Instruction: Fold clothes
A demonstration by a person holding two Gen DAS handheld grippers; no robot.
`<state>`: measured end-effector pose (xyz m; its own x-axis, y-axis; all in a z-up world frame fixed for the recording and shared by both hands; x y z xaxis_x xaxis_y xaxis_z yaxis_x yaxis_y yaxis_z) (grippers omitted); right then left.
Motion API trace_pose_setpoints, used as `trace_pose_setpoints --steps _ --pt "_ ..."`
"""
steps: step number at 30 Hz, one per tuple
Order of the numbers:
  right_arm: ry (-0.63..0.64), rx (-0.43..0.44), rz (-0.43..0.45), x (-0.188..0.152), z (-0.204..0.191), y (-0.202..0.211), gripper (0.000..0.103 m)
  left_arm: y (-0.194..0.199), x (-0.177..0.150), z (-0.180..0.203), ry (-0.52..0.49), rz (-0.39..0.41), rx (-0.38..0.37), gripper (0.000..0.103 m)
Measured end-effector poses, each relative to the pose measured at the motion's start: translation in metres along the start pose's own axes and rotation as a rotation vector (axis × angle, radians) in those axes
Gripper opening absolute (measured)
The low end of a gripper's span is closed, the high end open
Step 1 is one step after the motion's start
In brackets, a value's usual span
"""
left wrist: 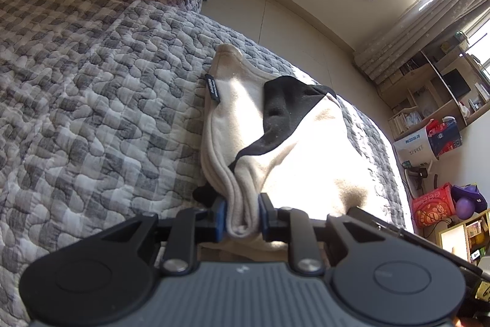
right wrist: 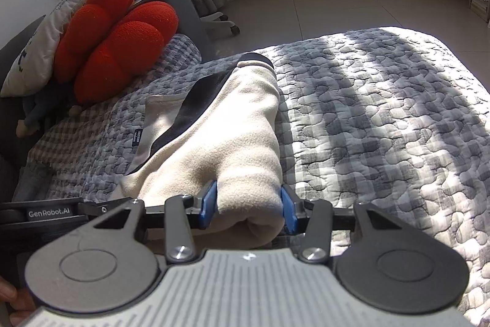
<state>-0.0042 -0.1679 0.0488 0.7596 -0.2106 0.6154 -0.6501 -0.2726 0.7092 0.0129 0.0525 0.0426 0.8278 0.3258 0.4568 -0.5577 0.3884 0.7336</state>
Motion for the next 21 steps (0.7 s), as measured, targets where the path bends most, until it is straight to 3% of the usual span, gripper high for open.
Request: trace_pose_setpoints --steps 1,3,9,13,15,21 --pt "-0.01 0.003 -0.004 0.001 0.002 -0.001 0.048 0.001 0.001 -0.002 0.013 -0.005 -0.017 0.029" --pt "-0.022 0.008 -0.009 0.002 0.004 -0.003 0.048 -0.001 0.001 -0.003 0.029 -0.012 -0.04 0.05" --pt "-0.025 0.002 0.002 0.001 0.004 -0.005 0.048 -0.01 -0.009 0.011 -0.014 0.003 -0.029 0.067" --pt "-0.018 -0.008 0.016 0.0 0.002 -0.004 0.048 -0.01 -0.012 0.012 0.002 0.027 -0.029 0.066" --pt "-0.014 -0.012 0.023 -0.001 0.001 -0.004 0.048 -0.009 -0.013 0.015 -0.02 0.041 -0.026 0.06" --pt "0.002 -0.044 0.061 -0.007 -0.006 0.003 0.046 -0.006 -0.016 0.015 -0.016 0.057 -0.026 0.052"
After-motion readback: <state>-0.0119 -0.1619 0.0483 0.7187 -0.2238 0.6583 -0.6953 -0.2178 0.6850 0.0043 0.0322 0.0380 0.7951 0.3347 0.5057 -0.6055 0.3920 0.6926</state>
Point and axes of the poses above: each gripper's, at about its wrist camera, not at the fingertips, and y roughly against the way its jaws point, z to its right, x to its top, the point moved 2 cm from there along -y, roughly the way its jaws point, and after that the axes turned 1 degree about x, right-handed, at the moved point
